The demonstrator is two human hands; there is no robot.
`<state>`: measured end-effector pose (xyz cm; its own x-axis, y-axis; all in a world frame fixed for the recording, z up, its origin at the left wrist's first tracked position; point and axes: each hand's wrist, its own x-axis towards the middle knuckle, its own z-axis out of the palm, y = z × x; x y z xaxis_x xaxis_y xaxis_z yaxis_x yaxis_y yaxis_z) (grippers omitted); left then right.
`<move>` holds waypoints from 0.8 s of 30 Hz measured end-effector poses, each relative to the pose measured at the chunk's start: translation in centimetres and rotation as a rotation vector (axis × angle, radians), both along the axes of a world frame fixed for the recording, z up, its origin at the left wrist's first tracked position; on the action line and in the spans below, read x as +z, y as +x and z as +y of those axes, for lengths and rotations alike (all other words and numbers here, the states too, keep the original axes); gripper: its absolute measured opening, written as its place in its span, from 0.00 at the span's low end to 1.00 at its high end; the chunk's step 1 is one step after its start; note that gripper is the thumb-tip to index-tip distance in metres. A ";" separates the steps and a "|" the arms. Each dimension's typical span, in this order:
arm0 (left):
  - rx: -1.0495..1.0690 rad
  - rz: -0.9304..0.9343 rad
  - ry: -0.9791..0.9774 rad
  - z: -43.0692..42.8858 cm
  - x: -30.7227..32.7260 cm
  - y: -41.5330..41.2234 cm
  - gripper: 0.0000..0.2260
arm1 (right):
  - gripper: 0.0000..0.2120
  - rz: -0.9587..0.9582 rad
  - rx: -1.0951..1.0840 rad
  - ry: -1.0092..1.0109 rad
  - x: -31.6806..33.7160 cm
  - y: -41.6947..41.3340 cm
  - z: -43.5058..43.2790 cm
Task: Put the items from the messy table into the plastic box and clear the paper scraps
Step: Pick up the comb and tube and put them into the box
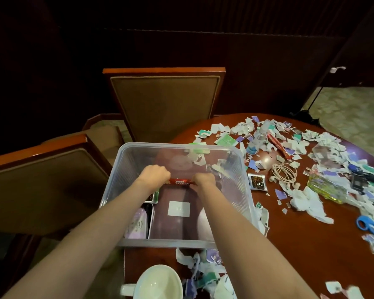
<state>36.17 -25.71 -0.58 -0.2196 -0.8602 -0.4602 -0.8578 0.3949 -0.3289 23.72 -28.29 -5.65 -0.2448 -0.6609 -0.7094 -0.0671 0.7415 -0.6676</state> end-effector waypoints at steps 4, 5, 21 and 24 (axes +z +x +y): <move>-0.113 -0.056 -0.014 0.2 -0.1 0.1 0.13 | 0.19 0.110 0.064 0.033 0.2 -0.5 -0.1; -0.116 -0.052 -0.018 0.2 0.0 0.1 0.13 | 0.16 0.104 0.082 0.019 0.5 -0.8 0.0; 0.210 0.257 -0.164 2.0 4.0 -0.7 0.11 | 0.09 -0.048 0.164 0.057 5.0 -3.5 1.8; 0.308 0.436 -0.201 2.8 5.4 -0.8 0.08 | 0.03 -0.049 0.215 0.052 7.3 -4.1 2.9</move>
<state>35.36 -22.93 4.83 -0.0778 -0.9759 -0.2040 -0.9967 0.0714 0.0385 19.61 -25.42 1.62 -0.0665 -0.6560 -0.7518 -0.1956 0.7475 -0.6348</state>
